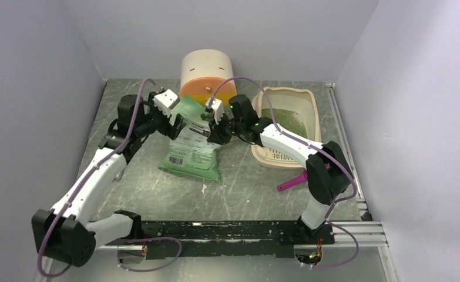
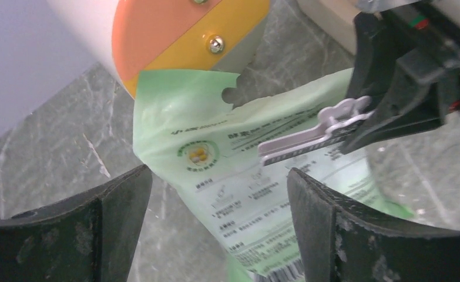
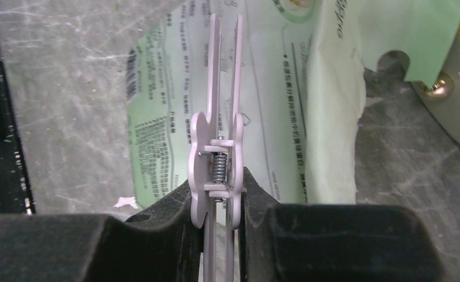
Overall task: Fill the litter box with clean litter
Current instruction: Remove the clamp from the cat litter bag.
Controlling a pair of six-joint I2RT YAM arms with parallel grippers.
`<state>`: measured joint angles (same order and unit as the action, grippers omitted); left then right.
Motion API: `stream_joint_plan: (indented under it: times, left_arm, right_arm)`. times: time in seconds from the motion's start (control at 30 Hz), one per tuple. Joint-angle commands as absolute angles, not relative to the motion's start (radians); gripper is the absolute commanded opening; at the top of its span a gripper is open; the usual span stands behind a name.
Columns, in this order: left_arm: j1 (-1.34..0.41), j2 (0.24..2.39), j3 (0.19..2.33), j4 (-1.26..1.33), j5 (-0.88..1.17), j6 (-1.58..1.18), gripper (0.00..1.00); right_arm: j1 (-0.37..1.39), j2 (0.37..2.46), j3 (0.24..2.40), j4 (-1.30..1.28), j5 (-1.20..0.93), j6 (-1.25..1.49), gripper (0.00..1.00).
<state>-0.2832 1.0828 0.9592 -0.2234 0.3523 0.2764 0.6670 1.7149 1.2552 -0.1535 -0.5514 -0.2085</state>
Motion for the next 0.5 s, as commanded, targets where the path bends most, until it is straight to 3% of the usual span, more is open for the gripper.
stream_joint_plan:
  times: [0.0,0.2,0.47]
  left_arm:
    - [-0.276,1.156,1.016,-0.073,0.374,0.319,0.86]
    - [-0.276,1.053,0.928,-0.009,0.448,0.180,0.90]
    - [-0.276,0.819,0.783,-0.023,0.555,0.036,0.93]
  right_arm:
    - [0.664,1.722,1.241,-0.113,-0.441,-0.201,0.00]
    - [0.664,1.603,1.179,-0.085,-0.483,-0.153,0.00]
    - [0.665,1.352,0.878,-0.058,-0.549,0.025,0.00]
